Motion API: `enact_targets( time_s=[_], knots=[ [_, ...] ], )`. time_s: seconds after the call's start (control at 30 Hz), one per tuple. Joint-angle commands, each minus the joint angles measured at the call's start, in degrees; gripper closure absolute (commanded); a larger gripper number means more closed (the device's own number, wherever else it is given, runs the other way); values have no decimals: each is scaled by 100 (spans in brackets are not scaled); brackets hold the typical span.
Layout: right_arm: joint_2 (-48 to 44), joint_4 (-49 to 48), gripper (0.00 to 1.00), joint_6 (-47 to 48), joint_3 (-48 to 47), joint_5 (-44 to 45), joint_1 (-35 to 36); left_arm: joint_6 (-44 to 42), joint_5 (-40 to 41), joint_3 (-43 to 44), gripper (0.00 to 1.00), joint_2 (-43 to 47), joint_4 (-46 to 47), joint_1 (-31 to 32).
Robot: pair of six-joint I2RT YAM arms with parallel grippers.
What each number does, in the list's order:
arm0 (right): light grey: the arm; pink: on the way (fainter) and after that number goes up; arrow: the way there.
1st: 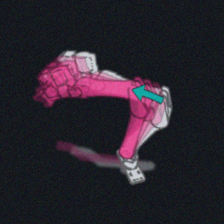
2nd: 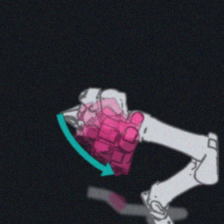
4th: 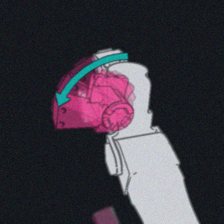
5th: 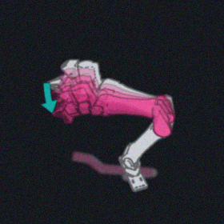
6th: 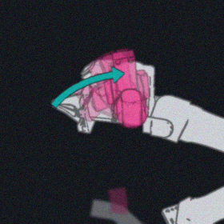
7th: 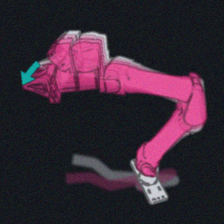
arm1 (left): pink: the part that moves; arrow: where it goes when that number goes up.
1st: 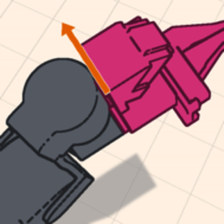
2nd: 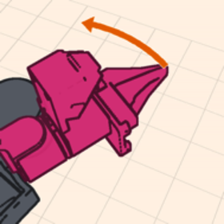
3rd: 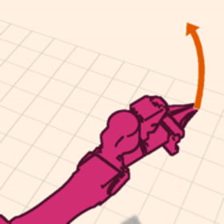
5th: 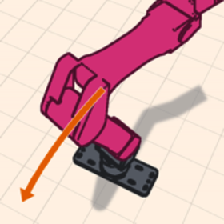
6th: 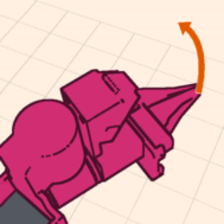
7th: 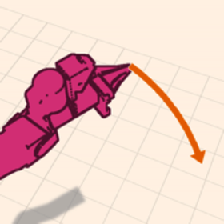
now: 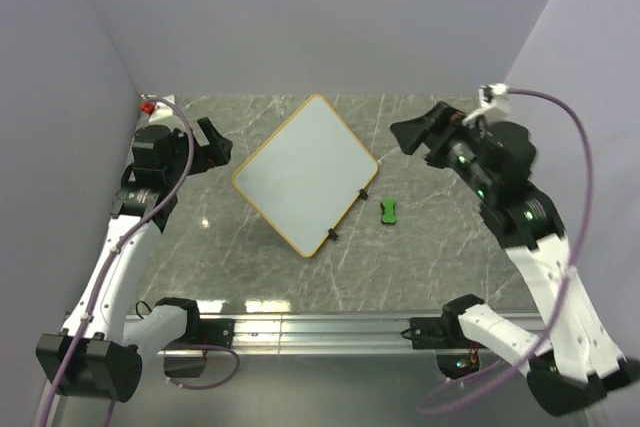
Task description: Erase the whiteboard
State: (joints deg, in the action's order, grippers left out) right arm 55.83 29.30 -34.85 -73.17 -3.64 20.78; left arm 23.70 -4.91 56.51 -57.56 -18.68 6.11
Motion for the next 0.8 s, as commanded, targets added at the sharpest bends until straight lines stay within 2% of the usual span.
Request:
enact_targets(
  time_s=[0.0, 0.1, 0.23, 0.33, 0.43, 0.5, 0.53, 0.63, 0.77],
  knots=[
    [-607, -458, 0, -144, 204, -199, 23, 126, 735, 466, 1, 8, -100, 74],
    [-1240, -679, 0, -241, 644, -190, 14, -6, 1070, 501, 1, -53, -277, 154],
    [-1829, -399, 0, -277, 1207, -181, 14, -138, 1220, 396, 1, -19, -330, 206],
    [-2145, -214, 0, -268, 1533, -172, 23, 134, 2131, 177, 1, 279, -295, 215],
    [-2339, 14, 0, -294, 1787, 47, 23, -137, 2713, -52, 0, 561, -242, 215],
    [-2462, 137, 0, -434, 2128, 249, 14, -863, 2960, -585, 0, 1060, -76, 215],
    [-2463, 137, 0, -435, 2131, 250, 14, -867, 2960, -589, 0, 1063, -75, 215],
    [-2577, -20, 0, -391, 2394, 293, 14, -1314, 3180, -1202, 1, 1501, 398, 215],
    [-2577, 199, 0, -443, 2307, 601, 102, -1833, 2988, -2370, 1, 1985, 1803, 189]
  ],
)
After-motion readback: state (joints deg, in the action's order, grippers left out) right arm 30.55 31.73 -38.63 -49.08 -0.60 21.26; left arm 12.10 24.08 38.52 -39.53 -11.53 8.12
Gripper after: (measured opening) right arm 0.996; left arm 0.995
